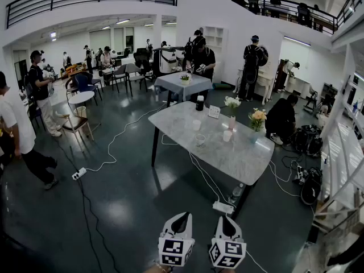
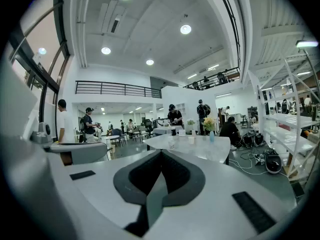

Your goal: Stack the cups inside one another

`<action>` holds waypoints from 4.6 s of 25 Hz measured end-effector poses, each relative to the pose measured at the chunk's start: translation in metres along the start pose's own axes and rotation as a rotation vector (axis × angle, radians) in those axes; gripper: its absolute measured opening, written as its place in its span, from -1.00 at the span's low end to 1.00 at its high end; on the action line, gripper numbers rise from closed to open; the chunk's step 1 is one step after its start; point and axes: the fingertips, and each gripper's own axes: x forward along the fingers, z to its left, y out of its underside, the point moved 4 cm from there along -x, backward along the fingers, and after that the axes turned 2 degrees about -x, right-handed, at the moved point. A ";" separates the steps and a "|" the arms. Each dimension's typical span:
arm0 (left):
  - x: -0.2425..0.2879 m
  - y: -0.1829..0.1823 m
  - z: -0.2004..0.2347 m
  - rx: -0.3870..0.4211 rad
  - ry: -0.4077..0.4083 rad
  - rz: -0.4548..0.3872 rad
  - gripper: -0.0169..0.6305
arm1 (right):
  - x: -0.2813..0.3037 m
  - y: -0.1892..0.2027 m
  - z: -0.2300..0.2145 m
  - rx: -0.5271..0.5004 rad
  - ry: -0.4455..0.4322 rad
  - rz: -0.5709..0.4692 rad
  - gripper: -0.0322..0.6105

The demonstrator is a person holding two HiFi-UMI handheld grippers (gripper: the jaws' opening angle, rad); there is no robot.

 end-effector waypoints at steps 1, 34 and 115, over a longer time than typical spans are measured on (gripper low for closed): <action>0.002 -0.001 0.001 0.001 -0.001 0.000 -0.96 | 0.002 0.000 0.000 0.000 0.000 0.000 -0.88; 0.069 0.008 0.104 0.002 -0.001 0.041 -0.96 | 0.106 0.007 0.018 0.041 0.089 0.042 -0.88; 0.581 -0.051 0.303 -0.010 0.022 0.089 -0.96 | 0.623 -0.077 -0.095 -0.011 0.120 0.127 -0.88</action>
